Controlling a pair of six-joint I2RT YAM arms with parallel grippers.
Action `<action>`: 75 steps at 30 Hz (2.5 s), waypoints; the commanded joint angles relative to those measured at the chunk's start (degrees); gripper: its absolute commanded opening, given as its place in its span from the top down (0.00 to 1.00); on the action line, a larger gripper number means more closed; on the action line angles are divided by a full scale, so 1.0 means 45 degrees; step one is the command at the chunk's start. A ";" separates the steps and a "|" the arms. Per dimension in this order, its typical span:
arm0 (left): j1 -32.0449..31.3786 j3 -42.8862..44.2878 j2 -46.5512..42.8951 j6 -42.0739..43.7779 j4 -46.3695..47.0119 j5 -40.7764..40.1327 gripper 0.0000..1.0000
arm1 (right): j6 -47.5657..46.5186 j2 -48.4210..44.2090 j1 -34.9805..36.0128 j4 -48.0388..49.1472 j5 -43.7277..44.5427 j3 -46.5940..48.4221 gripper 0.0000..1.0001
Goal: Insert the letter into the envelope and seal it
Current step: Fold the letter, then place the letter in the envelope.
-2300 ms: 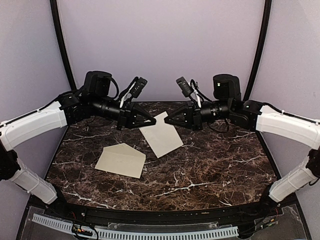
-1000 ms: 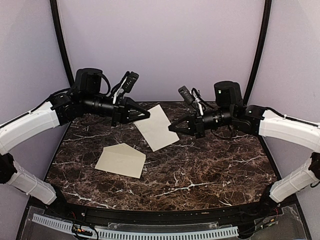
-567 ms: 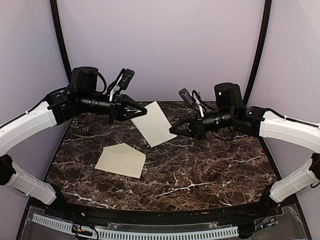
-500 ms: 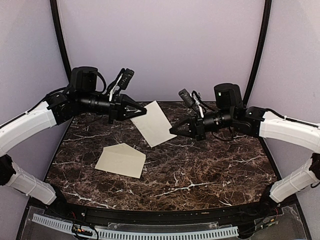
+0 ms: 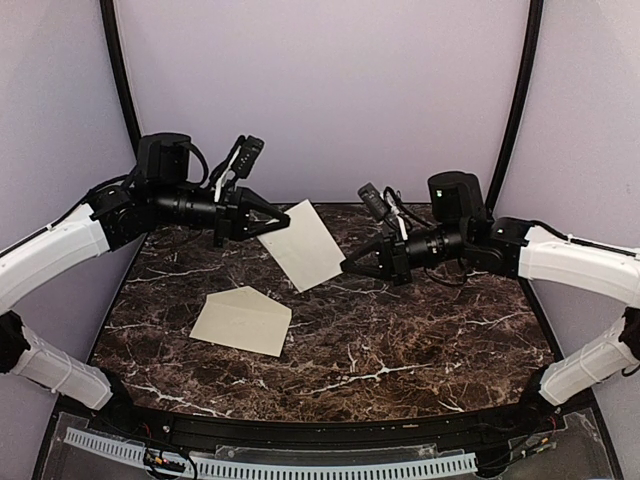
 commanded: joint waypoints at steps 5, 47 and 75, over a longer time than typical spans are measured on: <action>0.0143 -0.0321 -0.0716 -0.0010 0.0477 -0.0179 1.00 | 0.0080 -0.0567 -0.0070 0.0641 0.0469 -0.0445 1.00; -0.0374 -0.4210 -0.2218 -0.9896 1.1169 -0.6003 1.00 | 0.8843 -0.0505 -0.0710 0.7036 0.0900 0.0004 1.00; -0.1294 -0.3754 -0.0411 -1.0381 1.2725 -0.4625 1.00 | 0.6491 0.0152 -0.0314 0.7062 -0.0086 0.0135 0.88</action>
